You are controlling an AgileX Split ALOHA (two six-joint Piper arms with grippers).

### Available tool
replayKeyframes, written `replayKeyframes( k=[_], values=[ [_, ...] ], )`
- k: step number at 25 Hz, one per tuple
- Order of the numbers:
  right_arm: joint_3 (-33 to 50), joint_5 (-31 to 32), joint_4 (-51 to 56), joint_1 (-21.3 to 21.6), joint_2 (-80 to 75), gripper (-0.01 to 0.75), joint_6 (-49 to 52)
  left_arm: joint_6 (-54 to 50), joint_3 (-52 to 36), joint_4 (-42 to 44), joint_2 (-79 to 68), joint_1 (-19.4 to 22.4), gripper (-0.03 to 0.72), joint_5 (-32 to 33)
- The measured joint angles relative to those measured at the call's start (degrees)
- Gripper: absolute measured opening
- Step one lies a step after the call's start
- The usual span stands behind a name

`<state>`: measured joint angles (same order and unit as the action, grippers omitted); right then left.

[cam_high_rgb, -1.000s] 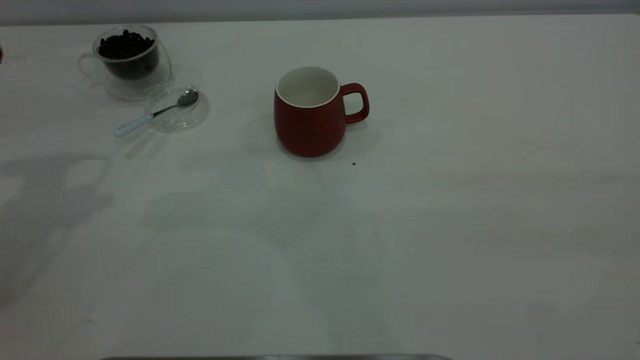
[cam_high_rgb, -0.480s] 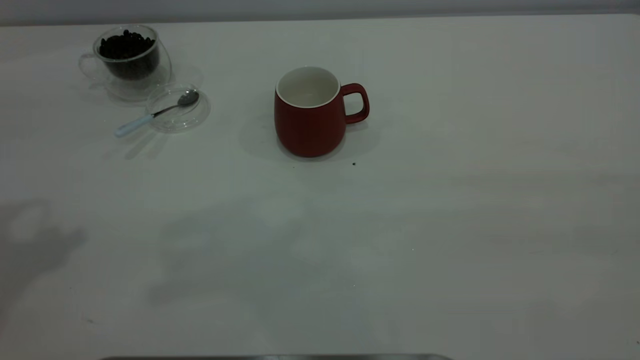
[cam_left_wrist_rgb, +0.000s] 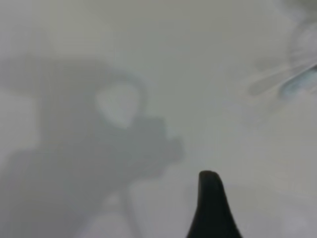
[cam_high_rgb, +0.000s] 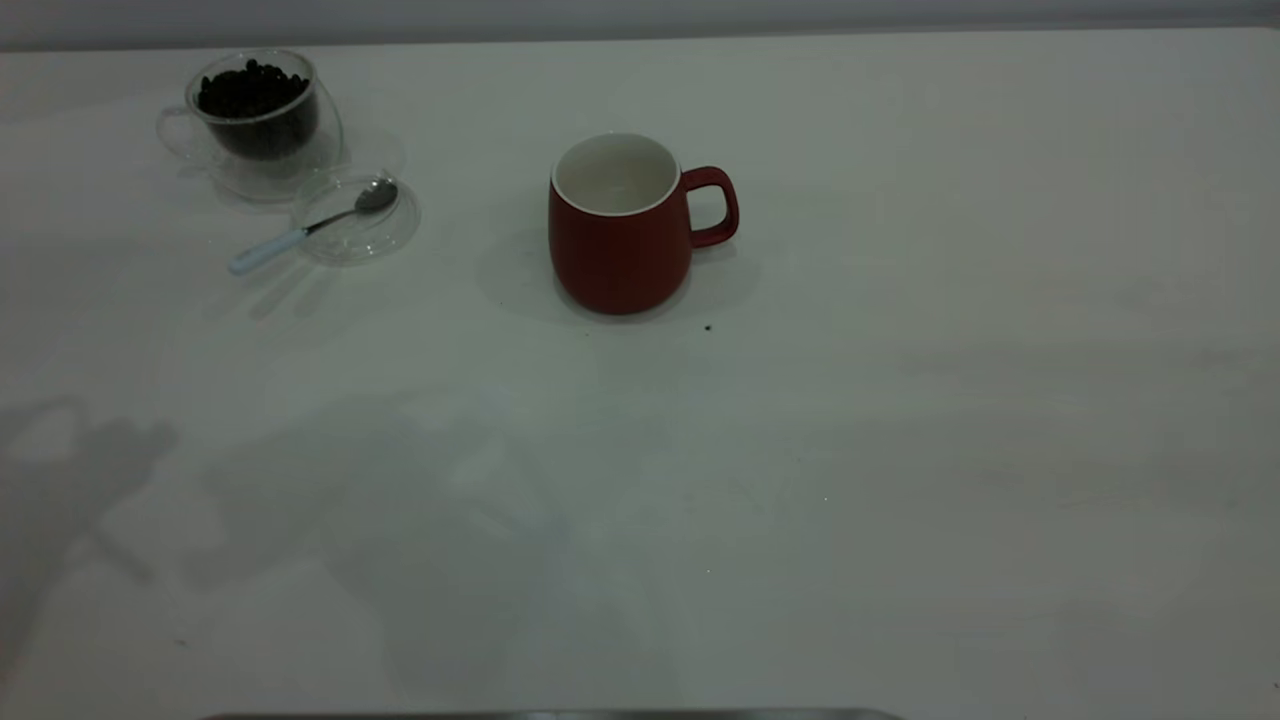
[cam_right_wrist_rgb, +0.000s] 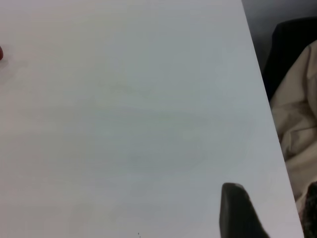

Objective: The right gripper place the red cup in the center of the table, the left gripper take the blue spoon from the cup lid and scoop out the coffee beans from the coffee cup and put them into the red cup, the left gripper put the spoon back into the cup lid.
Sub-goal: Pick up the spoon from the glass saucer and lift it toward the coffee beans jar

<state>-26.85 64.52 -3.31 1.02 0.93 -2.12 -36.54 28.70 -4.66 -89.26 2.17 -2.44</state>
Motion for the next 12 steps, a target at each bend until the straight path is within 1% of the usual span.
replayKeyframes(
  k=[3, 5, 7, 8, 10, 12],
  values=[
    [0.00, 0.00, 0.00, 0.00, 0.00, 0.354, 0.00, -0.56, 2.32, 0.00, -5.71, 0.00, 0.538, 0.77],
    [0.00, 0.00, 0.00, 0.00, 0.00, 0.354, 0.00, -0.42, 5.17, 0.00, -8.27, 0.00, 0.509, 4.65],
    [0.00, 0.00, 0.00, 0.00, 0.00, 0.354, 0.00, 1.81, 8.69, 0.00, -9.56, 0.00, 0.476, 11.47],
    [0.00, 0.00, 0.00, 0.00, 0.00, 0.354, 0.00, 3.72, 10.93, 0.00, -9.90, -0.17, 0.460, 15.87],
    [0.00, 0.00, 0.00, 0.00, 0.00, 0.354, 0.00, 10.70, 15.04, 0.00, -10.04, -1.72, 0.438, 23.97],
    [0.00, 0.00, 0.00, 0.00, 0.00, 0.354, 0.00, 18.26, 19.70, 0.00, -10.21, -4.59, 0.427, 28.67]
  ],
)
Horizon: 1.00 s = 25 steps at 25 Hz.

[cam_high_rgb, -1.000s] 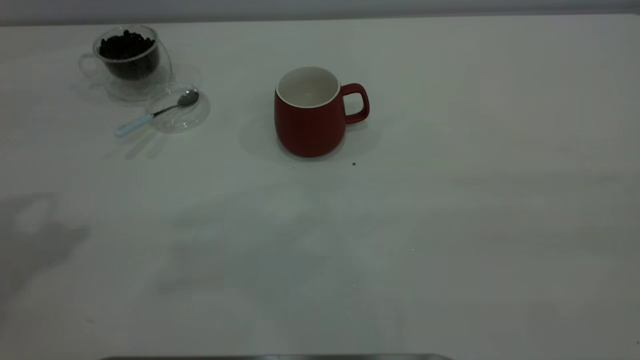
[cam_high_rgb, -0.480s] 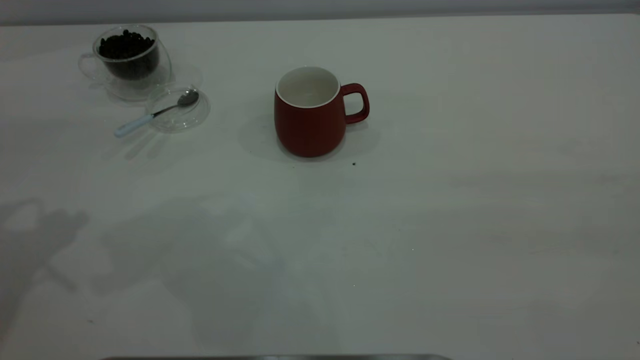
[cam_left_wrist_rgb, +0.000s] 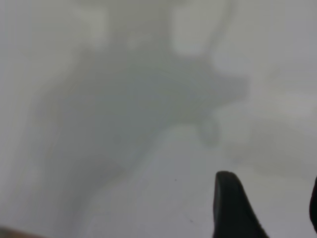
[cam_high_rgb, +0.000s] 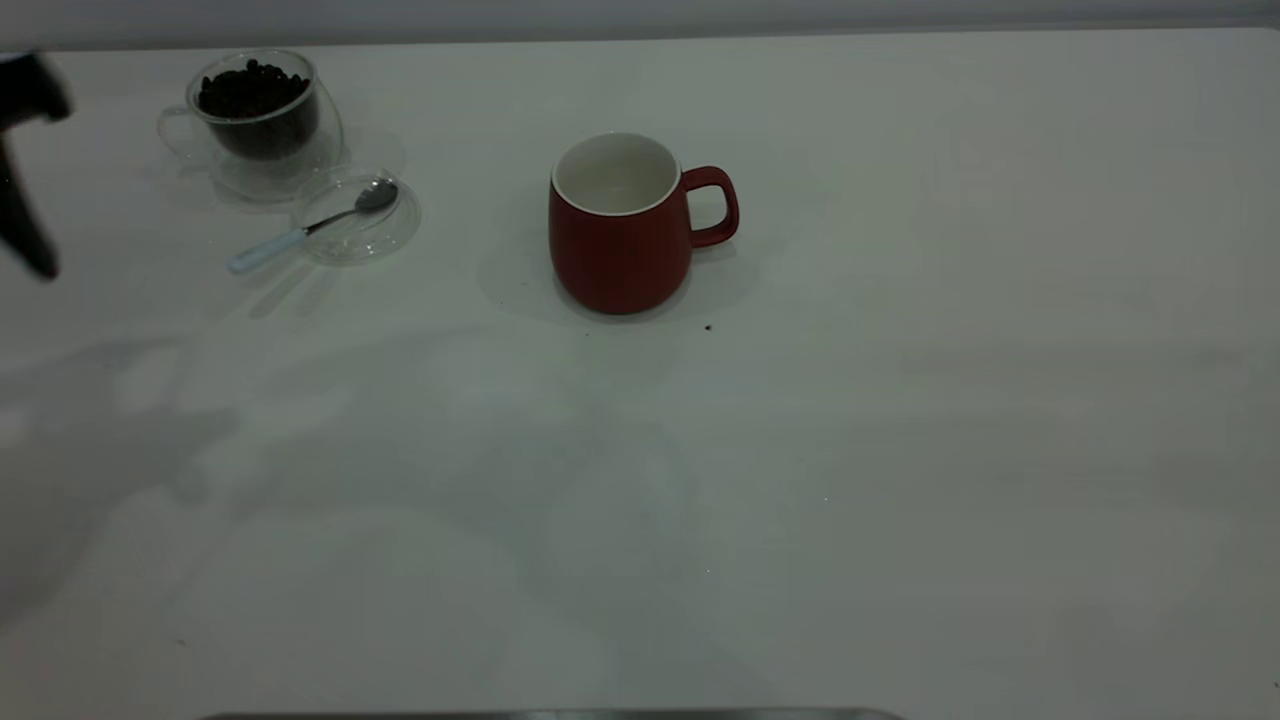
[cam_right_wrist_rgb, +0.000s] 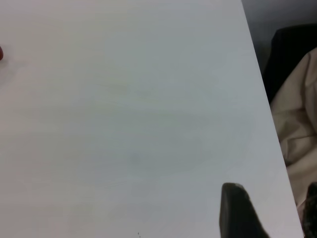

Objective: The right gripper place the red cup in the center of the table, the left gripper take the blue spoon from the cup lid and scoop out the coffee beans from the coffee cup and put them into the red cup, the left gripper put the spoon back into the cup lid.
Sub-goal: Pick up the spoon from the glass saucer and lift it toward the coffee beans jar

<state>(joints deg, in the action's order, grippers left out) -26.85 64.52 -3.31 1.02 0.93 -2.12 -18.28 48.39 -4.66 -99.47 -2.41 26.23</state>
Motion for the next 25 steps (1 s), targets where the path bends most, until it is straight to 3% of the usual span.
replayKeyframes(
  k=[6, 15, 25],
  values=[
    [0.00, 0.00, 0.00, 0.00, 0.00, 0.354, 0.00, 9.59, 12.47, -0.20, -6.87, -6.46, 0.421, 5.15],
    [0.00, 0.00, 0.00, 0.00, 0.00, 0.354, 0.00, 15.08, 28.95, -0.20, -28.69, -6.73, 0.421, 8.94],
    [0.00, 0.00, 0.00, 0.00, 0.00, 0.354, 0.00, 16.67, 32.70, 1.70, -33.83, -6.73, 0.421, 5.75]
  ],
)
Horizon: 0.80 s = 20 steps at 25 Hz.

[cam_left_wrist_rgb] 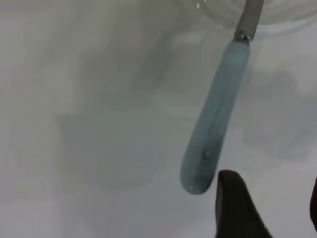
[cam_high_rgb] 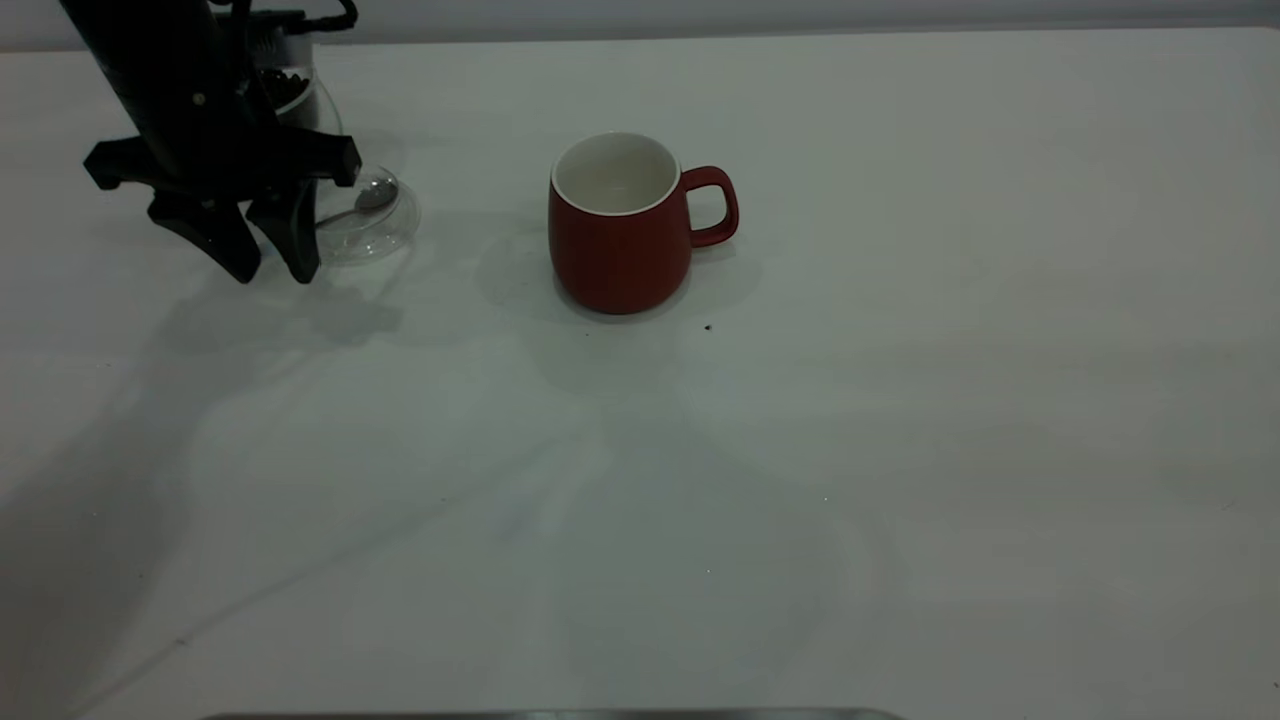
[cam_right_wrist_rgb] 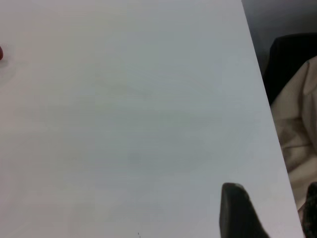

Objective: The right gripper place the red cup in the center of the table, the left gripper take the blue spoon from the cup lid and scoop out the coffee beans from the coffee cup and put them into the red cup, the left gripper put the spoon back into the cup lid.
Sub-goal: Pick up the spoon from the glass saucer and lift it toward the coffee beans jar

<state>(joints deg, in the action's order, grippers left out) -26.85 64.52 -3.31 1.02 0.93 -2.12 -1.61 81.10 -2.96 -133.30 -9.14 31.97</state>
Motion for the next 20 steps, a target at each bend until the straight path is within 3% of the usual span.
replayKeyframes(
  k=[11, 20],
  values=[
    [0.00, 0.00, 0.00, 0.00, 0.00, 0.354, 0.00, -1.49, 0.00, 7.05, -0.09, 0.00, 0.421, -5.50],
    [0.00, 0.00, 0.00, 0.00, 0.00, 0.354, 0.00, -11.24, 0.00, 20.34, -0.09, 0.00, 0.421, -7.47]
  ],
)
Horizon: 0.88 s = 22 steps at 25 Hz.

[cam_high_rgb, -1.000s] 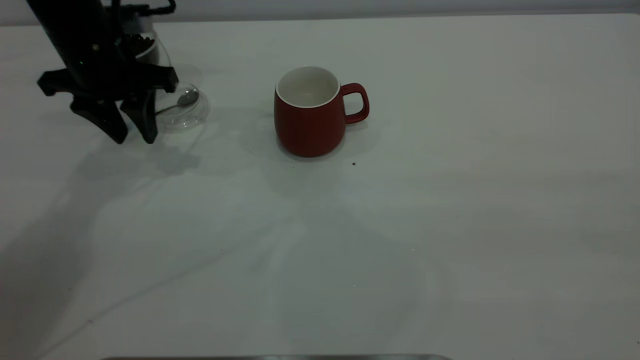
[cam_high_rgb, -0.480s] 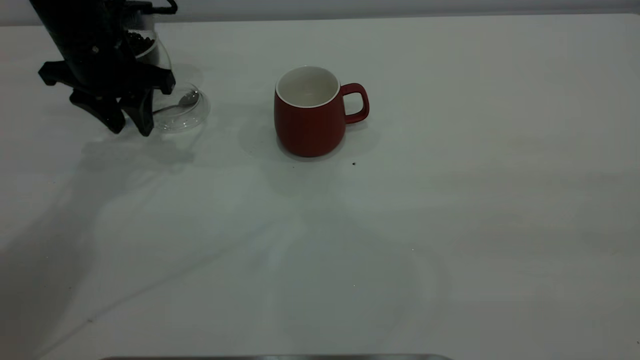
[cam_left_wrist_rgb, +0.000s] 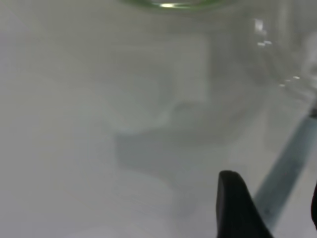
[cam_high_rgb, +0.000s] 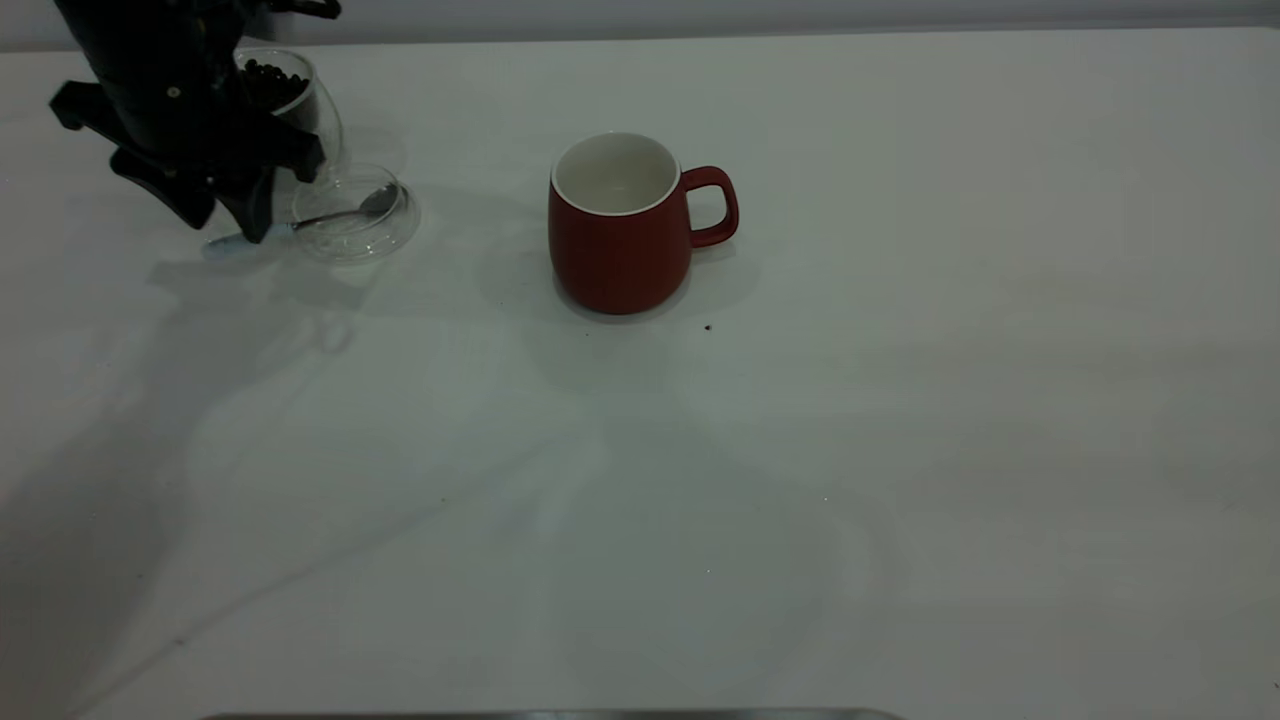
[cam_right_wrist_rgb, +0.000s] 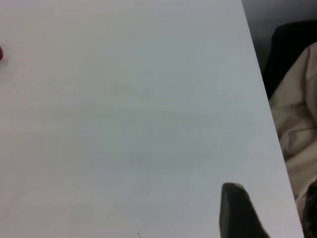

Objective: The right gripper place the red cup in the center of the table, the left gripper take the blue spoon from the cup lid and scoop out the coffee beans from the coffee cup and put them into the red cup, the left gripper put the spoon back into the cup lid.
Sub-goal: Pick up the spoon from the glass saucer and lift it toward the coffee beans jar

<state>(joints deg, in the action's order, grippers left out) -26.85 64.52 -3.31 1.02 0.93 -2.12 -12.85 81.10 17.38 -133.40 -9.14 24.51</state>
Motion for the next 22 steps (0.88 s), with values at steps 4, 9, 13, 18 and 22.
replayKeyframes(
  k=[4, 9, 13, 18, 22],
  values=[
    [0.00, 0.00, 0.00, 0.00, 0.00, 0.354, 0.00, -4.19, 0.00, 1.91, 0.00, 0.00, 0.421, -0.06],
    [0.00, 0.00, 0.00, 0.00, 0.00, 0.354, 0.00, -4.19, 0.00, 1.99, 2.79, -0.18, 0.417, 2.76],
    [0.00, 0.00, 0.00, 0.00, 0.00, 0.354, 0.00, -0.30, 0.00, -0.93, 5.30, -1.47, 0.397, 5.80],
    [0.00, 0.00, 0.00, 0.00, 0.00, 0.354, 0.00, 10.36, 0.00, -8.40, 2.29, -5.72, 0.382, 6.01],
    [0.00, 0.00, 0.00, 0.00, 0.00, 0.354, 0.00, 13.96, 0.00, -8.86, -1.13, -7.48, 0.379, 4.84]
  ],
)
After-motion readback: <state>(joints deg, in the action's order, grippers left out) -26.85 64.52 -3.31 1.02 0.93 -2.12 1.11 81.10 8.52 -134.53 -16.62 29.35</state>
